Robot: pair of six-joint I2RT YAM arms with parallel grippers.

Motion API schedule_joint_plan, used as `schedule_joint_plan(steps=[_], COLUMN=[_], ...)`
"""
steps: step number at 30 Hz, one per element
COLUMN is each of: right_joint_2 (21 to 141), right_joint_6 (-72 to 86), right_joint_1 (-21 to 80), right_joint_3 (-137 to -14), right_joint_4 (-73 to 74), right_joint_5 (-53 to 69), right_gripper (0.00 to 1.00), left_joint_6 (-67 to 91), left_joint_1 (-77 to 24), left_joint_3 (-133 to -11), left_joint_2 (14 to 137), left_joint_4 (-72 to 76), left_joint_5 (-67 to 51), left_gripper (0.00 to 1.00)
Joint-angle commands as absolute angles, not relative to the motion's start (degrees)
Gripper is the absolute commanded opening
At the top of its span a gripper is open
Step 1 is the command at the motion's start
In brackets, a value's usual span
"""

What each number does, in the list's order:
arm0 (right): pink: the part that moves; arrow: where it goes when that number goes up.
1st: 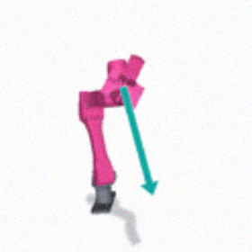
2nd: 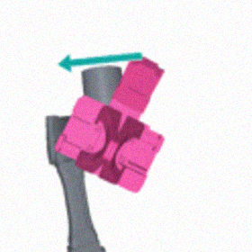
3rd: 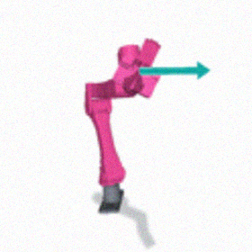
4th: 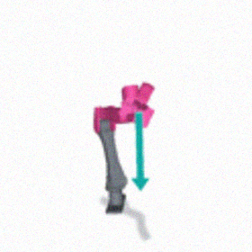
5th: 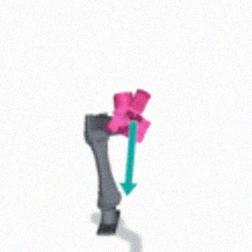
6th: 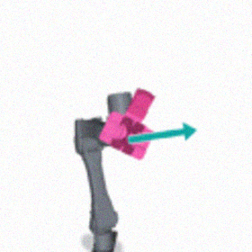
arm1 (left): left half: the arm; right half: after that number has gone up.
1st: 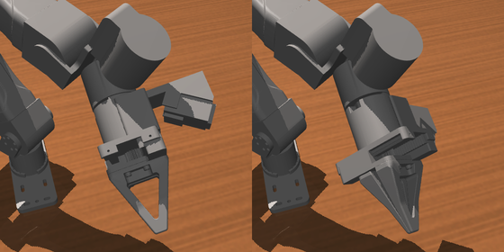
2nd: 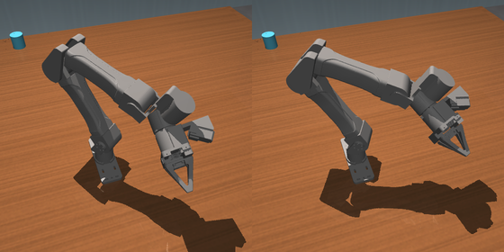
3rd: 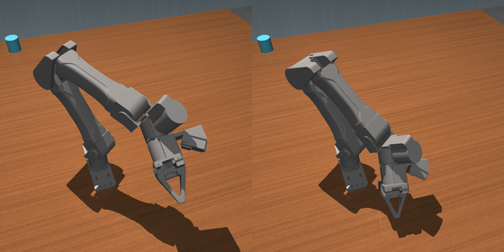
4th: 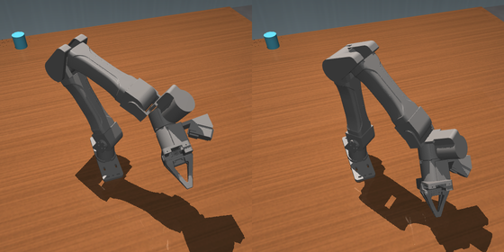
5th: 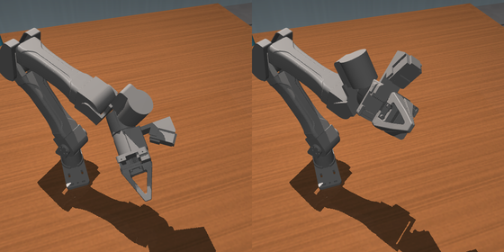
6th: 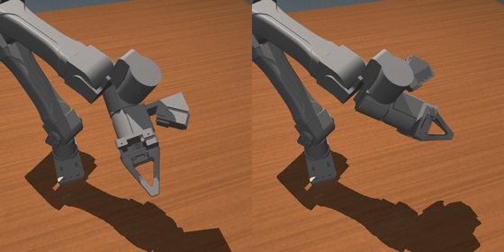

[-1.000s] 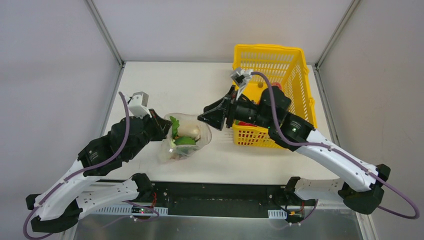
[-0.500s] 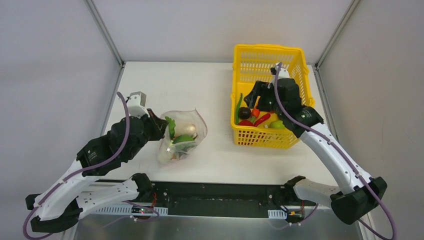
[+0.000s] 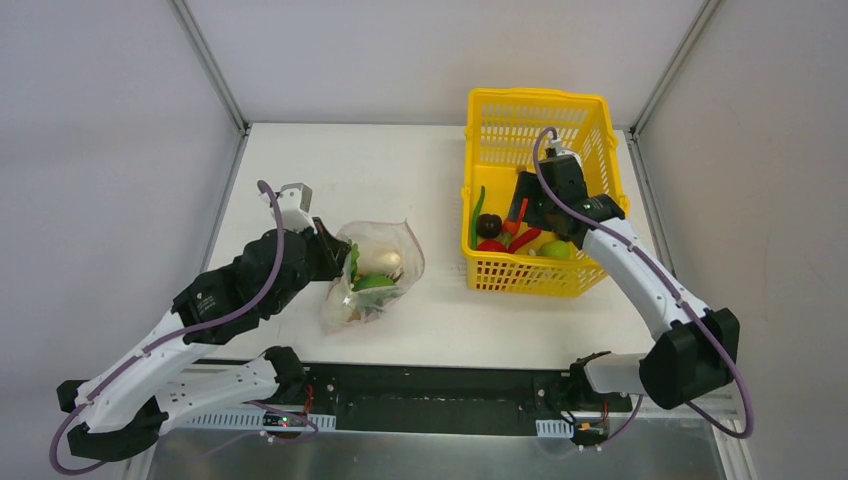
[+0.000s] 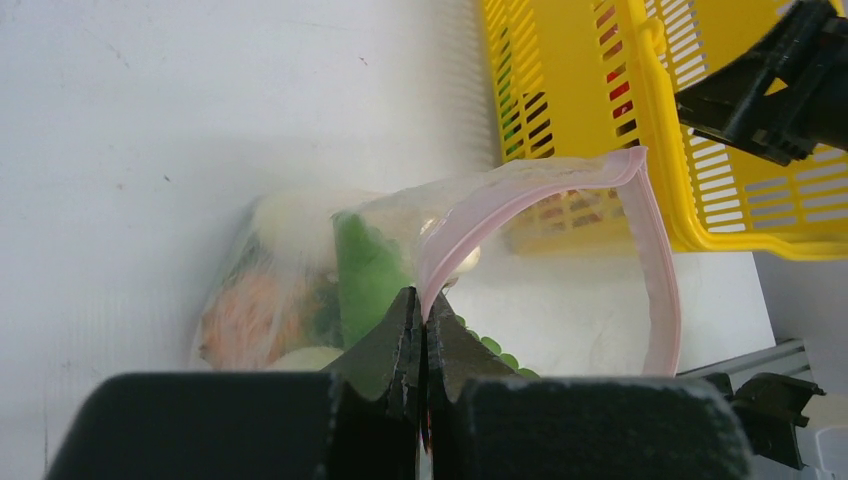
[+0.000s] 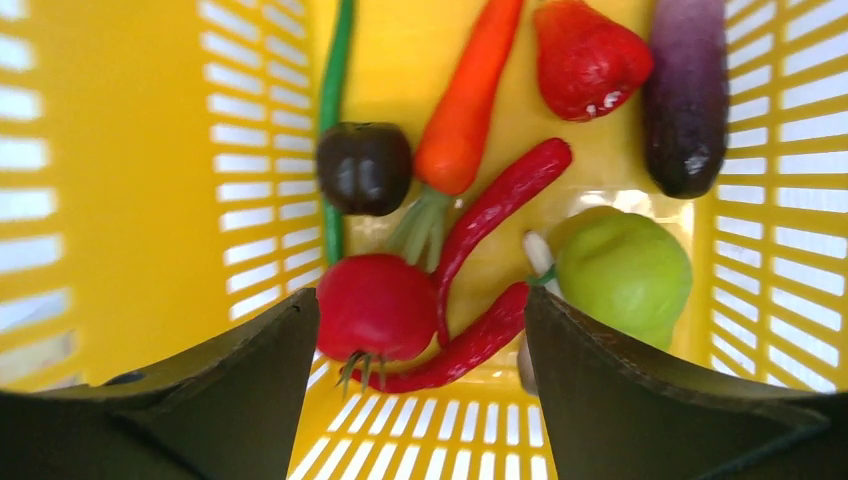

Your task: Place the food in the zip-top bag and seal the zipper

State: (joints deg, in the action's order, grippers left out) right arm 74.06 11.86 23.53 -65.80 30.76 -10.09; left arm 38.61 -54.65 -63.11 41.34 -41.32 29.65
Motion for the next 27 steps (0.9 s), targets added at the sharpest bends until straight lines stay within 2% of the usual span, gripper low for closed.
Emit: schedule_joint_plan(steps=[1,7,10,13,16,20,27], right_joint_2=[78.18,84.02,86.2,85.08,84.25,84.78,89.89], right_joint_6=[14.71,15.25,13.47,12.43,11.2,6.86,1.98], right_joint_1=[21.04,18.93,18.31,18.29,18.31,18.29,18.3], right_joint_3=[-67.32,-67.31,-70.22,-69.08,-67.39,-67.12,-68.41], right_joint_4=[31.79,30.12,32.4,29.79,27.89,30.36,37.29], right_joint_5=[-15.22,-19.68,-11.54,7.17,18.1,22.4,20.74], right_gripper=[0.78,0.79,0.78,0.78,0.79,0.84,0.9], left_joint_6=[39.42,39.98,39.99,39.75,39.48,39.46,39.38], left_joint_1=[-54.45,-54.41,-54.4,-54.4,-54.38,-54.41,-54.37], left_joint_3=[-62.97,-61.49,-61.39,-61.48,-61.92,-61.9,-61.75], left_joint_2=[41.9,40.32,40.0,39.87,40.2,40.43,40.72], left_joint_4=[-39.01,-38.96,-39.32,-39.47,-39.63,-39.73,-39.29], left_joint_5=[27.74,27.87,28.23,28.85,28.93,28.98,29.02], left_gripper=[0.0,0.0,0.0,0.0,0.0,0.0,0.0])
